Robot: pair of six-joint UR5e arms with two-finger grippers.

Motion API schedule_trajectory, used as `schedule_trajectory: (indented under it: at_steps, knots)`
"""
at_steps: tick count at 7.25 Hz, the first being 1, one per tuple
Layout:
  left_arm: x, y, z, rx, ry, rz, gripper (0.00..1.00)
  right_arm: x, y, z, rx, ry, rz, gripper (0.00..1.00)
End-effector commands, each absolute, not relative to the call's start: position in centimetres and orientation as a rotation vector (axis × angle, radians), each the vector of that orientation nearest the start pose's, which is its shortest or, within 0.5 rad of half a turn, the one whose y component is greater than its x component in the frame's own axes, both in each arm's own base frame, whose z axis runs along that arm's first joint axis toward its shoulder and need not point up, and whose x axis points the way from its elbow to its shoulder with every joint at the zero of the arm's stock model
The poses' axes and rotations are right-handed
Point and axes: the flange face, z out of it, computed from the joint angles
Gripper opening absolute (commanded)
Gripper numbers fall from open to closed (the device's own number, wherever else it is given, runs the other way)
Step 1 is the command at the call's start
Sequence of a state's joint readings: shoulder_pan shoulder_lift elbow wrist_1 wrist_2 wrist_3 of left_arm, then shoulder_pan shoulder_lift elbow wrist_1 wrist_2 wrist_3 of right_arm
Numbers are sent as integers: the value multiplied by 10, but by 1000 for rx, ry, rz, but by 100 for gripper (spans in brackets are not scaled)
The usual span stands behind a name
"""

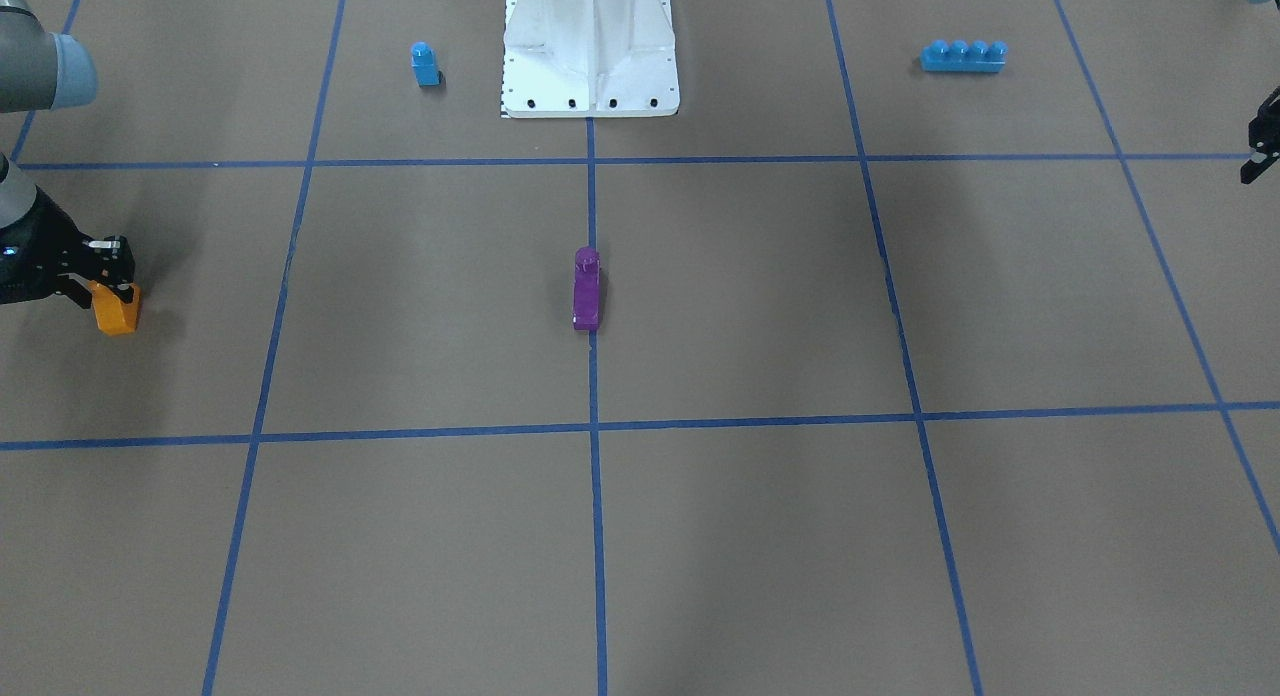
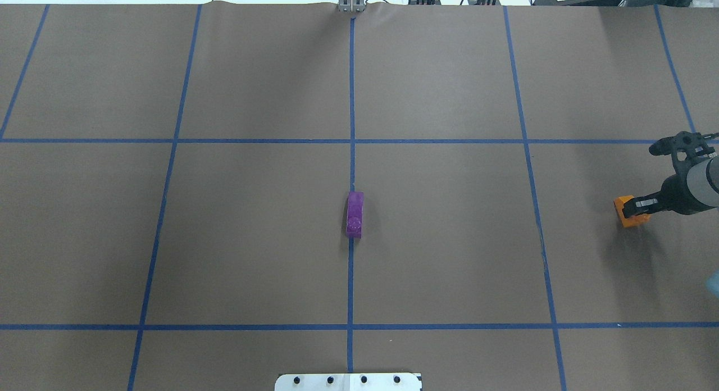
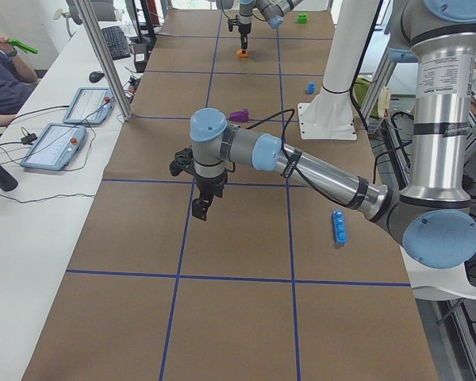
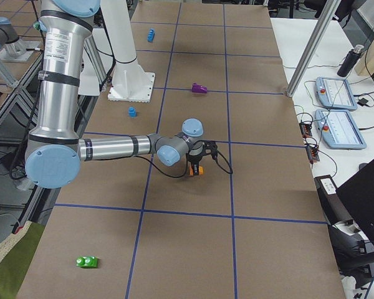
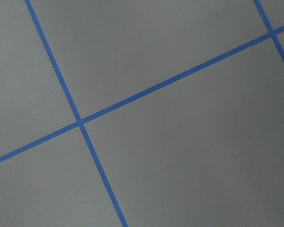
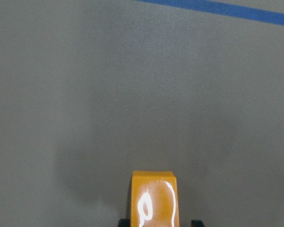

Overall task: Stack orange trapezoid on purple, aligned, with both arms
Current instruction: 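Lift the orange block with the right gripper and carry it over the purple block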

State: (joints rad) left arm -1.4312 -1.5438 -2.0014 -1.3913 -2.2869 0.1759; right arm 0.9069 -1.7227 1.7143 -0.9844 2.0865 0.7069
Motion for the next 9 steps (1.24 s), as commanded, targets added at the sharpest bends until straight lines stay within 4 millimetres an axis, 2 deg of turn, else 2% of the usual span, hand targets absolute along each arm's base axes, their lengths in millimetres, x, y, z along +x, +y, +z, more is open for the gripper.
schedule_trajectory:
  at_steps: [1,2,3,4,5,6,7,8,9]
  knots:
    - [-4,-467,485,230,712,381,100,-217,-415,598,129,-752,-111,0]
    - [-4,-467,485,230,712,381,100,-219,-417,590,142,-763,-118,0]
    - [-4,-467,485,228,712,379,100,-228,-427,571,161,-789,-131,0]
    - [-4,-467,485,224,713,373,100,-236,-437,542,191,-818,-140,0]
    - [-4,-466,488,220,713,373,100,-246,-452,495,181,-824,-132,0]
    - [-5,-466,488,222,711,371,100,-255,-465,433,150,-801,-119,0]
    - [-5,-462,496,201,713,363,100,-266,-478,381,143,-799,-114,0]
    - [-6,-464,511,169,714,352,100,-283,-489,341,132,-807,-96,0]
    - [-17,-463,514,176,710,332,100,-328,-483,296,93,-848,-47,0]
